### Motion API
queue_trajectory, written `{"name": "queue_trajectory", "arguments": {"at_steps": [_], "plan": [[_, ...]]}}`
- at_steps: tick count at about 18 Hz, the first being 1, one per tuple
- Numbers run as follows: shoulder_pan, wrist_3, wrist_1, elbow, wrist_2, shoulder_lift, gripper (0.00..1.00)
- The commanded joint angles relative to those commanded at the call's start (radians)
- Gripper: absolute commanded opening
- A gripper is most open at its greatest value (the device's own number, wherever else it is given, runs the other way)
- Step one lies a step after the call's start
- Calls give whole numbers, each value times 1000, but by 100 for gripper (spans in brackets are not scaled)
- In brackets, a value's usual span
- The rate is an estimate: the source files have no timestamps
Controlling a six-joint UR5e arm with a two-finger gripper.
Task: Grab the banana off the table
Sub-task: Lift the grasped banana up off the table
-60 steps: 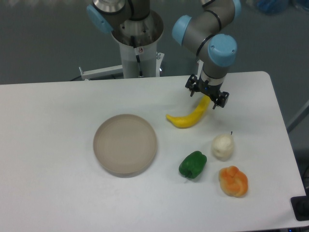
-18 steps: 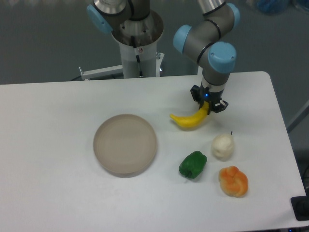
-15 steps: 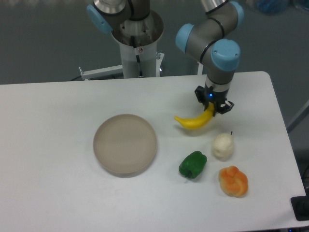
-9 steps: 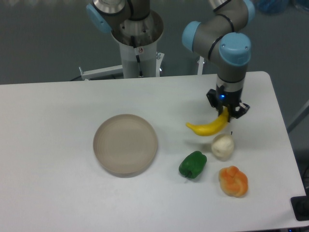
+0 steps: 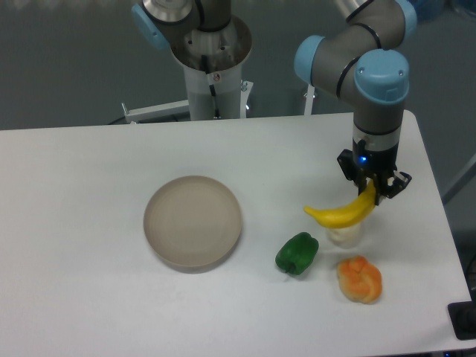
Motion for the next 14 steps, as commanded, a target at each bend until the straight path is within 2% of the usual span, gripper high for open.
{"name": "queue_trajectory", "arguments": {"at_steps": [5,14], "plan": [[-19,-21,-2,46,6,-28,34],[-20,-23,-2,62,2,-28,34]]}}
